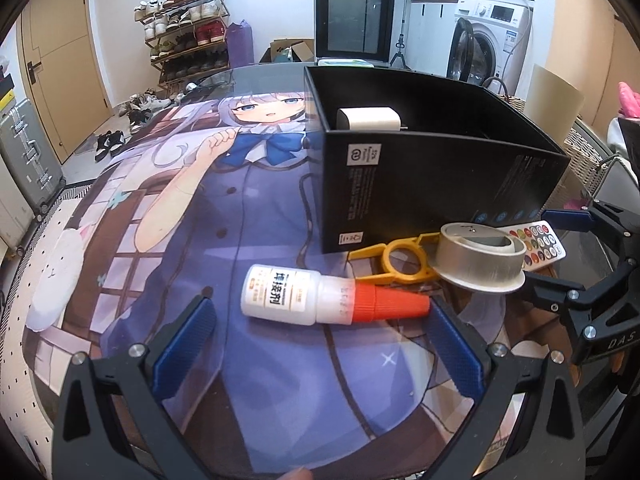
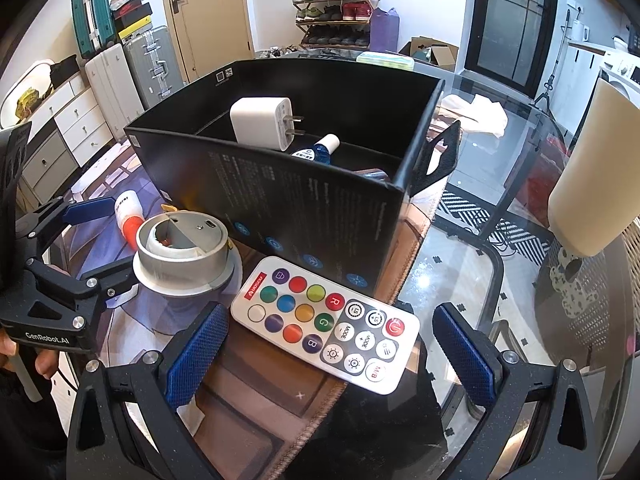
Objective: Organize rigid objects
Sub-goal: 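Move the left tool to the white glue bottle while the right tool approaches the remote, then close the left tool on the glue bottle while the right tool grasps the remote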
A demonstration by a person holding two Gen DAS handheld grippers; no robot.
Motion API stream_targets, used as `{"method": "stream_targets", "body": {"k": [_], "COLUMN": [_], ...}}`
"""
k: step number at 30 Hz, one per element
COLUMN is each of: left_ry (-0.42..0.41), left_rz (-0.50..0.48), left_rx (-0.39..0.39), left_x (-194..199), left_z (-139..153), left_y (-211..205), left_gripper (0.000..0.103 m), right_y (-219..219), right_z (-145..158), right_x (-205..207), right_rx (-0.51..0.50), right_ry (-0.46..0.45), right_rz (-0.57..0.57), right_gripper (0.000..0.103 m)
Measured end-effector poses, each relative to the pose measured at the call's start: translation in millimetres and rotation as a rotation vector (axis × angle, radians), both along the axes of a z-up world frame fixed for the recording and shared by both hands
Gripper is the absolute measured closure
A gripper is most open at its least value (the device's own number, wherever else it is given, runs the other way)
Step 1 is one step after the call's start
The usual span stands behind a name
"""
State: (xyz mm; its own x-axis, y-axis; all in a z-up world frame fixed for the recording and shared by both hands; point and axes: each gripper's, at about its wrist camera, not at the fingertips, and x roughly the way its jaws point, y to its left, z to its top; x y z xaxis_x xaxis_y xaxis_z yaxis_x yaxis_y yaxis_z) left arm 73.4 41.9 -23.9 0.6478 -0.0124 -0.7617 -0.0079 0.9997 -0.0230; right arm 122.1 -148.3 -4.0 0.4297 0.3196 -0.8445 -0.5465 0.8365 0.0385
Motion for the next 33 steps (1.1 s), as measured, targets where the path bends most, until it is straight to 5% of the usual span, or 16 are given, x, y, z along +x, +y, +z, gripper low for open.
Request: {"method": "stream_targets", "body": {"k": [17, 24, 33], "left_ry": [-0.002, -0.033, -0.067], "left_rz": [-0.006, -0.049, -0.050], "left_rx": [0.003, 0.005, 0.006], "left_x": [2.2, -1.9, -10.0], "left_z": [0.4, 3.4, 7.2], "left_y": [-3.6, -12.5, -10.7], "left_gripper": [0.001, 0.017, 0.017], "right_y": [1.5, 2.2, -2.0], "right_z": [0.4, 1.8, 2.5], "right_x": [-0.4, -4.2, -5.6], "right_rx": [0.010, 0.017, 0.020], "right_ry": [-0.001, -0.012, -0.013], "right_rz": [0.003, 0.029, 0.032], "right_gripper": [0.003, 0.013, 0.013]}}
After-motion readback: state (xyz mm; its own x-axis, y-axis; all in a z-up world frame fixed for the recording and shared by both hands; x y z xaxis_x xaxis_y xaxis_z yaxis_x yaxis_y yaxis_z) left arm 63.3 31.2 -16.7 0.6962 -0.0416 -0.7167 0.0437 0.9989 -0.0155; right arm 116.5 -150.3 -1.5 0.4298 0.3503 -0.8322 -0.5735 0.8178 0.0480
